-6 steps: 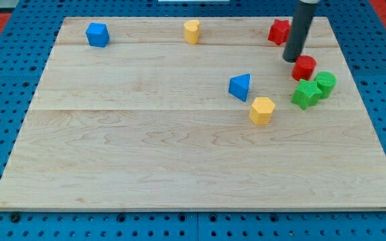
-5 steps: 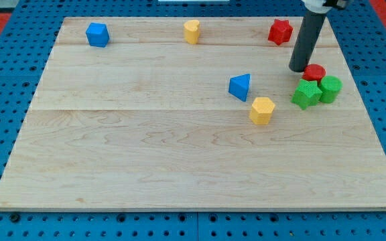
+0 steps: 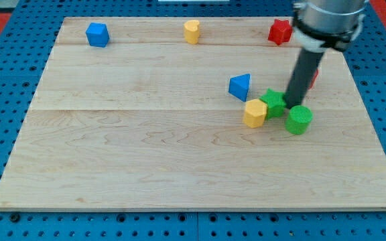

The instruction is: Push the yellow hexagon parallel left to the blue triangle

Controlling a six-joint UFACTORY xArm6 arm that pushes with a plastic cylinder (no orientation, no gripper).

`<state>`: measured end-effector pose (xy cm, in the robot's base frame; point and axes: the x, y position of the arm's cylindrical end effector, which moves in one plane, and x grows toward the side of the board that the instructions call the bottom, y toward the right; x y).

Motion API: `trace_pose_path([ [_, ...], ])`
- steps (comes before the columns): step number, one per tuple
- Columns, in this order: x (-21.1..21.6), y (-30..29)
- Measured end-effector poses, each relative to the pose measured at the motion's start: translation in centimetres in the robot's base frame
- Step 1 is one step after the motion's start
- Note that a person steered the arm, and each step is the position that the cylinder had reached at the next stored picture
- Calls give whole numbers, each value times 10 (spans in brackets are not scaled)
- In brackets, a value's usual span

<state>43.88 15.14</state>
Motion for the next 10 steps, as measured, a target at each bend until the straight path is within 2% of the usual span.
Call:
trace_pose_path([
  [1, 2, 13],
  [2, 34, -13],
  [3, 46, -89],
  [4, 19, -142],
  [5, 25, -104],
  [6, 65, -95],
  [7, 53, -47],
  [8, 14, -55],
  [9, -9, -104],
  [10, -11, -183],
])
